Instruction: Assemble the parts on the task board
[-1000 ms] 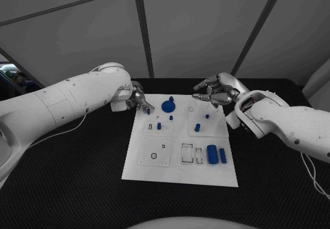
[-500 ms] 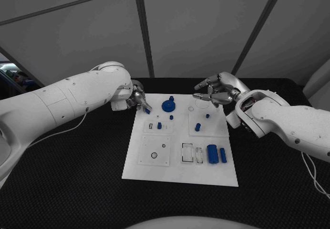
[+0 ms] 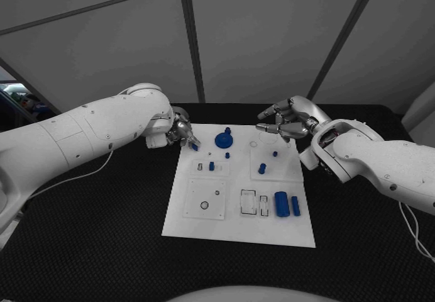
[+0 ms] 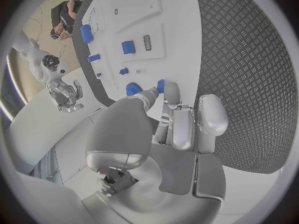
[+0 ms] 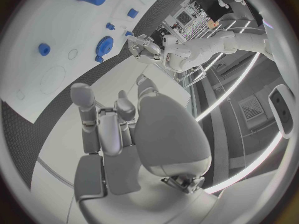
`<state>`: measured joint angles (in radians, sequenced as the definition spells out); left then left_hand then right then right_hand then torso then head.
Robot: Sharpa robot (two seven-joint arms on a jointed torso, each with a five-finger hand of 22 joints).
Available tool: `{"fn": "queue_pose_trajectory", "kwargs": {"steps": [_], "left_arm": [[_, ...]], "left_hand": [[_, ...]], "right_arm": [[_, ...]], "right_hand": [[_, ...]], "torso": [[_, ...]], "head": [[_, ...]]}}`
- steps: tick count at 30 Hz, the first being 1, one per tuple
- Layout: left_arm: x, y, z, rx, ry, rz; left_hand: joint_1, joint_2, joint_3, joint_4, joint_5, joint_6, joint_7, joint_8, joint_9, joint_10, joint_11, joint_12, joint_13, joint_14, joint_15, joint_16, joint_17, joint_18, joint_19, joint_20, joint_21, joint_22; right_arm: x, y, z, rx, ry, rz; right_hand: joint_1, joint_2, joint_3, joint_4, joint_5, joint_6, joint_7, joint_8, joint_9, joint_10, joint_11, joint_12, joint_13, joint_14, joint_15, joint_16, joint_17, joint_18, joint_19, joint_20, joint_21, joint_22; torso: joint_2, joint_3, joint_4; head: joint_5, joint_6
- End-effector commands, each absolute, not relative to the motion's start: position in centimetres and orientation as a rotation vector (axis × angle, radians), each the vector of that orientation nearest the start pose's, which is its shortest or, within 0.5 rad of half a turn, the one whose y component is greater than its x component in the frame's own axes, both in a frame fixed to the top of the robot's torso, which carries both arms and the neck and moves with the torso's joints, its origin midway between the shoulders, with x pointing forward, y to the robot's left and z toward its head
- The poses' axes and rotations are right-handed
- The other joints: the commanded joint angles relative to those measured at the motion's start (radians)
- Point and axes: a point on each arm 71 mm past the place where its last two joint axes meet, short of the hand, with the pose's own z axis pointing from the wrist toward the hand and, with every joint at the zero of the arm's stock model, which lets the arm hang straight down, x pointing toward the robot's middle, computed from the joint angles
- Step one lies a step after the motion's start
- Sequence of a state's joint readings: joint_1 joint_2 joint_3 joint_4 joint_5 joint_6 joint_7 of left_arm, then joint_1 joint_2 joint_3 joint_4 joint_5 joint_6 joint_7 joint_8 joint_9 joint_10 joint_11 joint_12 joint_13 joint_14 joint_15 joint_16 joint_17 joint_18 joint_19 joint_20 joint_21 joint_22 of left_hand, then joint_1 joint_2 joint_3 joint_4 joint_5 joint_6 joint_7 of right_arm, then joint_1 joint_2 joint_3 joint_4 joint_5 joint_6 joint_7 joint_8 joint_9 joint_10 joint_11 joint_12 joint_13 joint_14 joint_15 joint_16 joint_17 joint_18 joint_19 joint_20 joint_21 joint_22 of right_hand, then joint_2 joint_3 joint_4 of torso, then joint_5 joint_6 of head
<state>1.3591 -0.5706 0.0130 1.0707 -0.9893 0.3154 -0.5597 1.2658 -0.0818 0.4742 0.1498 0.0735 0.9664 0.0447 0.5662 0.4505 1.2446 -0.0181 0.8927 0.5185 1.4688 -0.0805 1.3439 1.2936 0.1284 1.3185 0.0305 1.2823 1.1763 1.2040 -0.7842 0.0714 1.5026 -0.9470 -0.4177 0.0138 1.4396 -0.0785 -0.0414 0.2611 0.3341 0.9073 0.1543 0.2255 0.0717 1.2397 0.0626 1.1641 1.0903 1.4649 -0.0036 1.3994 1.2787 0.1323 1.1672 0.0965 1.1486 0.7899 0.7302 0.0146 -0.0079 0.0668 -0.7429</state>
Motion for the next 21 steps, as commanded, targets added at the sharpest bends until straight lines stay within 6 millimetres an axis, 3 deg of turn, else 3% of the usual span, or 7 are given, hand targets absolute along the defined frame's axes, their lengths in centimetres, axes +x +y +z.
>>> {"fn": "queue_pose_trajectory", "kwargs": {"steps": [1,11,21], "left_arm": [[57.2,21.0,-15.4,-0.394,2.291,-0.421],[55.2,21.7,-14.7,-0.43,2.255,-0.487],[53.7,21.3,-15.1,-0.397,2.22,-0.498]], "left_hand": [[-0.011,-0.006,0.132,-0.119,0.0,-0.007,0.001,0.01,0.004,0.018,-0.011,0.006,0.003,0.037,-0.002,0.007,0.001,-0.033,0.009,0.001,0.008,0.004],[-0.032,-0.043,0.193,-0.155,0.014,0.001,-0.003,0.025,0.01,0.044,-0.016,0.01,0.012,0.038,-0.007,0.009,0.004,-0.039,0.03,-0.003,0.029,0.035],[-0.04,-0.061,0.214,-0.169,0.024,0.011,-0.006,0.027,0.012,0.062,-0.019,0.013,0.021,0.038,-0.01,0.01,0.005,-0.043,0.042,-0.006,0.042,0.053]], "right_arm": [[50.6,-18.3,-13.8,0.324,1.541,1.027],[50.7,-18.6,-13.8,0.328,1.54,1.02],[50.7,-18.6,-13.8,0.329,1.54,1.019]], "right_hand": [[-0.003,0.008,0.001,0.003,0.008,0.002,-0.005,0.003,-0.002,-0.006,0.0,-0.005,-0.002,0.035,-0.008,-0.005,-0.002,0.015,-0.01,0.0,-0.007,-0.005],[-0.003,0.008,0.001,0.003,0.008,0.002,-0.005,0.003,-0.002,-0.007,0.0,-0.005,-0.002,0.035,-0.008,-0.006,-0.003,0.015,-0.01,0.0,-0.008,-0.005],[-0.003,0.008,0.001,0.003,0.009,0.002,-0.005,0.003,-0.002,-0.007,0.0,-0.005,-0.003,0.035,-0.008,-0.006,-0.003,0.015,-0.011,0.0,-0.008,-0.006]], "torso": [[0.0,0.0003,0.0001],[-0.004,-0.0007,0.0019],[-0.002,-0.0009,0.0014]], "head": [[0.002,0.0],[0.005,-0.001],[0.01,-0.002]]}}
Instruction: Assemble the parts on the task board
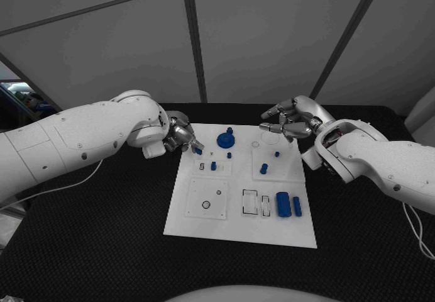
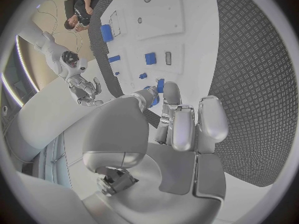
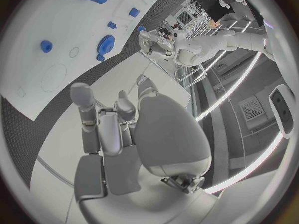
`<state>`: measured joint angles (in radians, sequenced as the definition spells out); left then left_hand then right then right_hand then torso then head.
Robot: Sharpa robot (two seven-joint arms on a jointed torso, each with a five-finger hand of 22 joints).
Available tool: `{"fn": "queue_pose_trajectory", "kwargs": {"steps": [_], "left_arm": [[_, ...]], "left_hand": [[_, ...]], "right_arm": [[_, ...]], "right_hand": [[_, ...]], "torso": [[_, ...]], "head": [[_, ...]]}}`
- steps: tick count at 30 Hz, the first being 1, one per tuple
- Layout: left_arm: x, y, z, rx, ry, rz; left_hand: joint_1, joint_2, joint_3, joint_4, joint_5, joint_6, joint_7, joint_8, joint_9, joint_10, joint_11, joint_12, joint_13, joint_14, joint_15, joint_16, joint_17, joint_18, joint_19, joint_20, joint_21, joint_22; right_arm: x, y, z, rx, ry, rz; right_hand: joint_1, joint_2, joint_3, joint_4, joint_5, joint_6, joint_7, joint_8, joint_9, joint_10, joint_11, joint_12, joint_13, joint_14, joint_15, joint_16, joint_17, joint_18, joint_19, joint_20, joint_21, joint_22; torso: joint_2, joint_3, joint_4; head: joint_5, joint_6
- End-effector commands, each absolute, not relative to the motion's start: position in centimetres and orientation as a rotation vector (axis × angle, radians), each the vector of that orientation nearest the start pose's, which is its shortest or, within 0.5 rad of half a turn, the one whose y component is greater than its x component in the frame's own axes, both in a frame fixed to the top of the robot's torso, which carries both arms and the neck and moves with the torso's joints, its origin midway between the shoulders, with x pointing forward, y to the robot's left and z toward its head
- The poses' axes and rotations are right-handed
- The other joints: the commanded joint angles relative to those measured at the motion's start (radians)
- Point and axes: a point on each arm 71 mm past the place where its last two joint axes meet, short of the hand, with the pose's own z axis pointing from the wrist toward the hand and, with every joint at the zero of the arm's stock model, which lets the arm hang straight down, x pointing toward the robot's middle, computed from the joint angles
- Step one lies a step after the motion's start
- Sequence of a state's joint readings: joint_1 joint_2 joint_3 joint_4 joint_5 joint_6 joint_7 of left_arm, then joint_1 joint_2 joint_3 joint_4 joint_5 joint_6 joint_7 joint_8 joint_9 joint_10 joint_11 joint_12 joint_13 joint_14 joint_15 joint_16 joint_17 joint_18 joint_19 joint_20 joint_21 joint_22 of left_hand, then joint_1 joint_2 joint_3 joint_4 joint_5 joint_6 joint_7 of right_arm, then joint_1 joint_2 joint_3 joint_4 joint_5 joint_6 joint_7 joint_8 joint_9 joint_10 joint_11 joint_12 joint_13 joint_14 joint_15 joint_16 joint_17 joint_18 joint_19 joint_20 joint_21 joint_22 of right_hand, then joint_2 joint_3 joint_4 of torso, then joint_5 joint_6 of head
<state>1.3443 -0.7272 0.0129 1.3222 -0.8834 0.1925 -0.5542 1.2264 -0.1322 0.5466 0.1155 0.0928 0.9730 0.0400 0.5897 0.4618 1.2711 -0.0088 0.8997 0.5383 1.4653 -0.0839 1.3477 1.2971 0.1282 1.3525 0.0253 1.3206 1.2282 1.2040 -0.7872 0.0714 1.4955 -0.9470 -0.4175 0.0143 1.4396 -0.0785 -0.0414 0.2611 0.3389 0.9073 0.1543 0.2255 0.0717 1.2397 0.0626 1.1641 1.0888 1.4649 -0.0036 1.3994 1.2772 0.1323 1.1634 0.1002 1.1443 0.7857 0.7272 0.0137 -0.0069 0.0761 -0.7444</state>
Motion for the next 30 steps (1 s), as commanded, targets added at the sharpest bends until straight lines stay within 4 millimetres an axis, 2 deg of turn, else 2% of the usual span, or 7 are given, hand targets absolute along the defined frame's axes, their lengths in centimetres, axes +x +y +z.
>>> {"fn": "queue_pose_trajectory", "kwargs": {"steps": [1,10,14,17,24,30], "left_arm": [[53.5,21.2,-15.4,-0.388,2.219,-0.496],[52.9,20.6,-16.8,-0.332,2.244,-0.458],[52.7,20.4,-17.2,-0.316,2.264,-0.448],[52.6,20.3,-17.3,-0.307,2.275,-0.444],[52.5,20.3,-17.6,-0.285,2.305,-0.434],[52.3,20.1,-17.9,-0.251,2.331,-0.423]], "left_hand": [[-0.002,-0.013,0.144,-0.136,0.006,0.005,-0.002,0.003,0.001,0.037,-0.029,0.005,0.001,0.042,-0.007,0.006,0.001,-0.044,0.009,-0.001,0.005,0.003],[-0.003,-0.015,0.149,-0.138,0.007,0.008,-0.002,0.003,0.001,0.04,-0.029,0.005,0.002,0.042,-0.007,0.006,0.001,-0.044,0.01,-0.002,0.006,0.004],[-0.004,-0.017,0.151,-0.139,0.007,0.009,-0.002,0.003,0.001,0.042,-0.029,0.005,0.002,0.042,-0.007,0.006,0.001,-0.044,0.011,-0.002,0.007,0.006],[-0.004,-0.017,0.151,-0.139,0.007,0.009,-0.002,0.003,0.001,0.042,-0.029,0.005,0.002,0.042,-0.007,0.006,0.001,-0.044,0.011,-0.002,0.007,0.006],[-0.005,-0.019,0.154,-0.14,0.008,0.01,-0.003,0.003,0.001,0.044,-0.03,0.005,0.004,0.042,-0.008,0.006,0.001,-0.045,0.013,-0.002,0.009,0.009],[-0.006,-0.021,0.157,-0.142,0.01,0.011,-0.003,0.003,0.001,0.046,-0.03,0.005,0.003,0.042,-0.008,0.006,0.001,-0.045,0.014,-0.002,0.01,0.01]], "right_arm": [[50.7,-18.6,-13.8,0.329,1.54,1.019],[50.7,-18.5,-13.8,0.328,1.54,1.02],[50.7,-18.5,-13.8,0.328,1.54,1.021],[50.7,-18.5,-13.8,0.328,1.539,1.02],[50.7,-18.5,-13.8,0.328,1.539,1.02],[50.7,-18.5,-13.8,0.329,1.54,1.02]], "right_hand": [[-0.003,0.008,0.001,0.003,0.004,0.002,-0.005,0.003,-0.002,-0.007,0.0,-0.005,-0.001,0.035,-0.008,-0.006,-0.001,0.015,-0.007,-0.003,-0.004,-0.002],[-0.003,0.008,0.001,0.003,0.004,0.002,-0.005,0.003,-0.002,-0.007,0.0,-0.005,-0.001,0.035,-0.008,-0.006,-0.001,0.015,-0.007,-0.003,-0.004,-0.002],[-0.003,0.008,0.001,0.003,0.004,0.002,-0.005,0.003,-0.002,-0.007,0.0,-0.005,-0.001,0.035,-0.008,-0.006,-0.001,0.015,-0.007,-0.003,-0.004,-0.002],[-0.003,0.008,0.001,0.003,0.004,0.002,-0.005,0.003,-0.002,-0.007,0.0,-0.005,-0.001,0.035,-0.008,-0.006,-0.001,0.015,-0.007,-0.003,-0.004,-0.002],[-0.003,0.008,0.001,0.003,0.004,0.002,-0.005,0.003,-0.002,-0.007,0.0,-0.006,-0.001,0.035,-0.008,-0.006,-0.001,0.015,-0.007,-0.003,-0.004,-0.002],[-0.003,0.009,0.0,0.003,0.006,0.002,-0.005,0.004,-0.002,-0.008,0.0,-0.007,-0.003,0.036,-0.009,-0.006,-0.001,0.015,-0.007,-0.004,-0.005,-0.003]], "torso": [[0.001,0.0001,0.0007],[0.003,0.0005,-0.0032],[0.002,0.0008,-0.0023],[0.002,0.0,-0.0009],[0.002,0.001,-0.0015],[0.001,-0.0002,-0.0025]], "head": [[0.002,-0.001],[0.003,-0.004],[0.001,-0.006],[-0.006,-0.007],[-0.002,-0.012],[-0.001,-0.013]]}}
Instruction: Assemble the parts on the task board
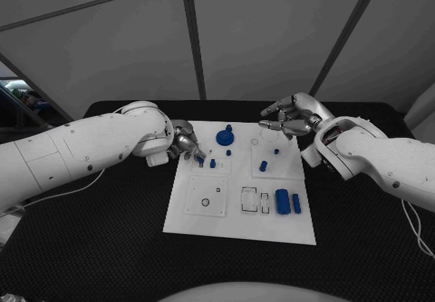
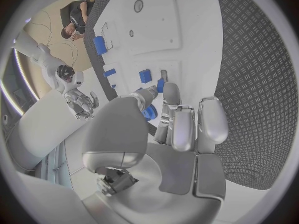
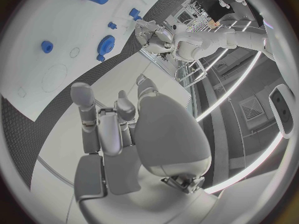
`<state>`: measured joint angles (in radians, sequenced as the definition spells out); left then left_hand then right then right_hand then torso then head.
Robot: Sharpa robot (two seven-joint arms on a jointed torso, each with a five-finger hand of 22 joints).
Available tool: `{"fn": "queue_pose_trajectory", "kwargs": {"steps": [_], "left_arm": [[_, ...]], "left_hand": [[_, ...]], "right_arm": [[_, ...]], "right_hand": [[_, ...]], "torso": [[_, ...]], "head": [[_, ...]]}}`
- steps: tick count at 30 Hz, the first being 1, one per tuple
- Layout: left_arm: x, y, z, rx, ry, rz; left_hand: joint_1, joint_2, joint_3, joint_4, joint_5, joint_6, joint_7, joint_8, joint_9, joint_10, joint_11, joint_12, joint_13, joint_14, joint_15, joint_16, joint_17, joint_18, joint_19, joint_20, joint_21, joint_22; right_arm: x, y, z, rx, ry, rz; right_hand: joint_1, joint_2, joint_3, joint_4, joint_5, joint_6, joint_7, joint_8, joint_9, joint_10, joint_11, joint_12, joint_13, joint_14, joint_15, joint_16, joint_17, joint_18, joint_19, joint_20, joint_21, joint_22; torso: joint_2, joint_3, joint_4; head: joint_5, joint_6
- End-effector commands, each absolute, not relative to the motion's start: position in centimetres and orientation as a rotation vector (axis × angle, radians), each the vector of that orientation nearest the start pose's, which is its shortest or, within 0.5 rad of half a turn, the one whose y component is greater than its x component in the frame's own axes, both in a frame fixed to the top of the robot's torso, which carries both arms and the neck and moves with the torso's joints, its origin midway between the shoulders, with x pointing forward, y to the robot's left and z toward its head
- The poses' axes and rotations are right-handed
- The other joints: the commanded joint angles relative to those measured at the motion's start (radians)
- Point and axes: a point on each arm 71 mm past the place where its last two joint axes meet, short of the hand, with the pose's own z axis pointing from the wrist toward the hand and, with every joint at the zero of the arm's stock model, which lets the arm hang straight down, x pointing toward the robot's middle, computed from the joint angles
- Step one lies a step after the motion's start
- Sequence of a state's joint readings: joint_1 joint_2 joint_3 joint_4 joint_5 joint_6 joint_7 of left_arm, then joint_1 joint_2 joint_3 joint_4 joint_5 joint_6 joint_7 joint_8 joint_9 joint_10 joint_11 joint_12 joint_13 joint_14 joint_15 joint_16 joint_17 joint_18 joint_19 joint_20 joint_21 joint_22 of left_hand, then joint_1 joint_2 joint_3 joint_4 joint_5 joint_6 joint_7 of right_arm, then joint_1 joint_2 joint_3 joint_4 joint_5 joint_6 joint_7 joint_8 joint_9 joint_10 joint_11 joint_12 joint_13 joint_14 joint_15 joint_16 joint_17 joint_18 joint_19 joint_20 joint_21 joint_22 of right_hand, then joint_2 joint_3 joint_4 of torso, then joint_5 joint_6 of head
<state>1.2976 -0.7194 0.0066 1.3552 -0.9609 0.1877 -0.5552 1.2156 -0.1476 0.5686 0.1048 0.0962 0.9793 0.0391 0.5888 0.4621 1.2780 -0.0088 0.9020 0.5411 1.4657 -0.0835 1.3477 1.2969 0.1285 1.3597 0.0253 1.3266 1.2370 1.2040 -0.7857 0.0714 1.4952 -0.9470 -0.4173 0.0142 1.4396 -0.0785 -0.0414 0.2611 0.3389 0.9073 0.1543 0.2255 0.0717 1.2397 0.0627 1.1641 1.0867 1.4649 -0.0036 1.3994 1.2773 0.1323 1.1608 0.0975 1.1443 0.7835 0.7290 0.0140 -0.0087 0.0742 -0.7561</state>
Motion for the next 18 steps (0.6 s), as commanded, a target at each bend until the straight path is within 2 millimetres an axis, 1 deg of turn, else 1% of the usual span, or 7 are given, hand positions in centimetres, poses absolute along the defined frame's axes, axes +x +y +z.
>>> {"fn": "queue_pose_trajectory", "kwargs": {"steps": [1,8,11,13,18], "left_arm": [[52.27,20.11,-17.9,-0.248,2.334,-0.423],[52.16,20.21,-17.97,-0.228,2.346,-0.414],[52.1,20.24,-17.98,-0.219,2.349,-0.411],[52.06,20.21,-17.98,-0.215,2.351,-0.41],[52.05,20.15,-17.99,-0.21,2.352,-0.409]], "left_hand": [[0.004,-0.007,0.136,-0.132,0.007,0.006,-0.002,0.004,0.001,0.04,-0.03,0.003,0.001,0.042,-0.008,0.006,0.001,-0.046,0.007,-0.003,0.005,0.002],[0.002,-0.012,0.142,-0.135,0.011,0.009,-0.003,0.004,0.001,0.044,-0.031,0.002,0.001,0.042,-0.009,0.006,0.002,-0.046,0.009,-0.003,0.006,0.005],[0.001,-0.013,0.143,-0.136,0.012,0.009,-0.003,0.004,0.001,0.045,-0.031,0.002,0.001,0.042,-0.009,0.006,0.001,-0.046,0.008,-0.003,0.006,0.005],[0.001,-0.014,0.144,-0.136,0.013,0.01,-0.003,0.004,0.001,0.046,-0.031,0.002,0.002,0.042,-0.009,0.006,0.001,-0.046,0.008,-0.003,0.006,0.005],[0.001,-0.014,0.144,-0.136,0.013,0.01,-0.003,0.004,0.001,0.046,-0.031,0.001,0.001,0.042,-0.009,0.006,0.001,-0.046,0.008,-0.003,0.006,0.005]], "right_arm": [[50.71,-18.53,-13.8,0.329,1.54,1.019],[50.74,-18.52,-13.83,0.33,1.541,1.019],[50.75,-18.53,-13.84,0.33,1.541,1.018],[50.77,-18.56,-13.84,0.33,1.541,1.018],[50.78,-18.58,-13.85,0.33,1.542,1.017]], "right_hand": [[-0.003,0.009,0.0,0.003,0.006,0.002,-0.005,0.004,-0.002,-0.008,0.0,-0.007,-0.001,0.036,-0.009,-0.006,-0.001,0.015,-0.004,-0.001,-0.005,-0.001],[-0.003,0.009,0.0,0.004,0.006,0.002,-0.005,0.004,-0.002,-0.009,0.0,-0.007,-0.001,0.036,-0.009,-0.006,-0.001,0.015,-0.004,-0.001,-0.005,-0.001],[-0.003,0.009,0.001,0.003,0.007,0.002,-0.005,0.004,-0.002,-0.009,0.0,-0.007,-0.001,0.036,-0.009,-0.007,-0.002,0.015,-0.004,-0.001,-0.005,-0.001],[-0.003,0.009,0.001,0.003,0.007,0.002,-0.005,0.004,-0.002,-0.009,0.0,-0.007,-0.001,0.036,-0.009,-0.007,-0.002,0.015,-0.004,-0.001,-0.005,-0.001],[-0.003,0.009,0.001,0.003,0.007,0.002,-0.005,0.004,-0.002,-0.009,0.0,-0.007,-0.001,0.036,-0.009,-0.007,-0.002,0.015,-0.004,-0.001,-0.005,-0.001]], "torso": [[0.0,-0.0005,-0.0009],[-0.001,-0.001,0.0014],[0.0,-0.0012,0.0005],[0.0,-0.0007,0.0003],[0.0,-0.0006,0.0001]], "head": [[0.002,-0.001],[-0.003,-0.002],[-0.001,-0.004],[0.0,-0.005],[0.001,-0.004]]}}
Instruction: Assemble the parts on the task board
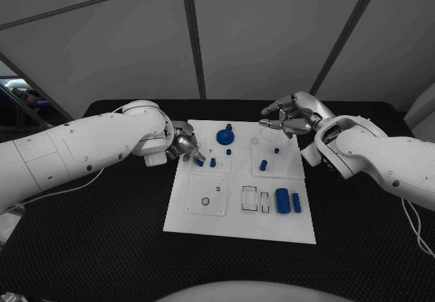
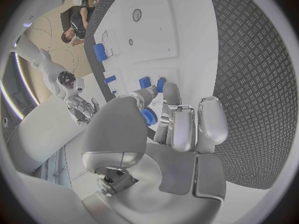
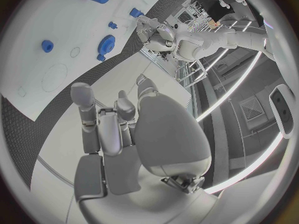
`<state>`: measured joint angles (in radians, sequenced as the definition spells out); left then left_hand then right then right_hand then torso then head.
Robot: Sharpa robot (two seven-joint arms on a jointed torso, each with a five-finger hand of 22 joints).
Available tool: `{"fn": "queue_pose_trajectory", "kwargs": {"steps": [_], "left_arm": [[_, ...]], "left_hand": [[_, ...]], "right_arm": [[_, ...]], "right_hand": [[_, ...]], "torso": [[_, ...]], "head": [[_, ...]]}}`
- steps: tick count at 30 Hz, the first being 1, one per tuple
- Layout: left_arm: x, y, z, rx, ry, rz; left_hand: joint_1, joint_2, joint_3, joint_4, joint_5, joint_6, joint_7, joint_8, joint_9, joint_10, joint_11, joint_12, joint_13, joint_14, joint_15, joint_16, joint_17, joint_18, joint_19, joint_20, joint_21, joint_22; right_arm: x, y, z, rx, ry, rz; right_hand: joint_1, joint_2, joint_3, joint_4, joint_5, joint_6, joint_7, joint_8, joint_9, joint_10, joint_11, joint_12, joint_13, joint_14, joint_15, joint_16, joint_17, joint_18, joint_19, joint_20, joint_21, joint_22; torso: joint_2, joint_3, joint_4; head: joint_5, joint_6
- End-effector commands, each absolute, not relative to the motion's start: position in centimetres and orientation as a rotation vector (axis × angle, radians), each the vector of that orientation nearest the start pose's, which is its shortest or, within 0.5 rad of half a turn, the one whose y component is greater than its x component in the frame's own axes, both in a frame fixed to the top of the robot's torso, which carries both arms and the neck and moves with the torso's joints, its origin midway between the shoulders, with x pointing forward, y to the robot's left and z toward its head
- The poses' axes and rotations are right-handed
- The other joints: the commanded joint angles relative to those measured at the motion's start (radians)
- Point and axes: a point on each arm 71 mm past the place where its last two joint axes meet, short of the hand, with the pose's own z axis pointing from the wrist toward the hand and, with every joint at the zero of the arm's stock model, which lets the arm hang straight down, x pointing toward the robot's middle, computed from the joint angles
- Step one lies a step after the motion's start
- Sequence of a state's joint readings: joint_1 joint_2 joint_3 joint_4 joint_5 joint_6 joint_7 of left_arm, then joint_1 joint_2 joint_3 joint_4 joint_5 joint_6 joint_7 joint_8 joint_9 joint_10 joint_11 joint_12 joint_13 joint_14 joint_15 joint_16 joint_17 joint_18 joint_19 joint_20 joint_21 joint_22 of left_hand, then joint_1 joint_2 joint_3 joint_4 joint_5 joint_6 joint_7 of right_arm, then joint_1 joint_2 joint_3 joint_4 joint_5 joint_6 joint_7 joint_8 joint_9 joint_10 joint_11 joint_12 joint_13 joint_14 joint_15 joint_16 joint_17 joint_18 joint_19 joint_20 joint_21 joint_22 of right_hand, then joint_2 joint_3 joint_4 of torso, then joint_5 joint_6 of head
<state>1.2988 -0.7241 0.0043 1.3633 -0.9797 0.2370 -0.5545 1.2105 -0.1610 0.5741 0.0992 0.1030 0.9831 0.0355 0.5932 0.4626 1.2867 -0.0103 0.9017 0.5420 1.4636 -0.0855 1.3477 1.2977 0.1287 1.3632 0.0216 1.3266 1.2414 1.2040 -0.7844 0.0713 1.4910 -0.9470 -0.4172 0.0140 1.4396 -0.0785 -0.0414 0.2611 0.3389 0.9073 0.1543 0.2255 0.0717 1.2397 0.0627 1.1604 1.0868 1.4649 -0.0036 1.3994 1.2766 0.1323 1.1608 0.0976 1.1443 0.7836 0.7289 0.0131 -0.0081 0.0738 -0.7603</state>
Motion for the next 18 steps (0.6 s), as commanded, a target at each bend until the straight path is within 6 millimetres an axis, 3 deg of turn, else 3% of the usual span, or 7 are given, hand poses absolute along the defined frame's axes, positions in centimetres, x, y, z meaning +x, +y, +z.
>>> {"fn": "queue_pose_trajectory", "kwargs": {"steps": [1,18], "left_arm": [[52.06,20.16,-17.99,-0.209,2.352,-0.408],[52.2,20.12,-18.07,-0.201,2.359,-0.393]], "left_hand": [[0.006,-0.001,0.139,-0.131,0.006,0.006,0.001,0.0,0.001,0.037,-0.03,0.001,0.0,0.044,-0.007,0.006,0.0,-0.046,0.005,0.001,0.006,0.0],[0.005,-0.002,0.141,-0.131,0.008,0.007,0.001,0.0,0.001,0.038,-0.03,0.001,0.001,0.044,-0.007,0.006,0.001,-0.046,0.004,0.0,0.005,0.0]], "right_arm": [[50.79,-18.59,-13.86,0.33,1.542,1.017],[50.79,-18.63,-13.86,0.33,1.542,1.017]], "right_hand": [[-0.003,0.009,0.001,0.003,0.007,0.002,-0.005,0.004,-0.002,-0.009,0.0,-0.003,-0.001,0.036,-0.009,-0.007,-0.001,0.015,-0.004,-0.001,-0.005,-0.001],[-0.003,0.009,0.001,0.003,0.007,0.002,-0.005,0.004,-0.002,-0.009,0.0,-0.003,-0.001,0.036,-0.009,-0.007,-0.001,0.015,-0.004,-0.001,-0.005,-0.001]], "torso": [[0.0,0.0005,-0.0009],[0.0,0.0013,-0.0011]], "head": [[0.001,0.0],[0.002,-0.003]]}}
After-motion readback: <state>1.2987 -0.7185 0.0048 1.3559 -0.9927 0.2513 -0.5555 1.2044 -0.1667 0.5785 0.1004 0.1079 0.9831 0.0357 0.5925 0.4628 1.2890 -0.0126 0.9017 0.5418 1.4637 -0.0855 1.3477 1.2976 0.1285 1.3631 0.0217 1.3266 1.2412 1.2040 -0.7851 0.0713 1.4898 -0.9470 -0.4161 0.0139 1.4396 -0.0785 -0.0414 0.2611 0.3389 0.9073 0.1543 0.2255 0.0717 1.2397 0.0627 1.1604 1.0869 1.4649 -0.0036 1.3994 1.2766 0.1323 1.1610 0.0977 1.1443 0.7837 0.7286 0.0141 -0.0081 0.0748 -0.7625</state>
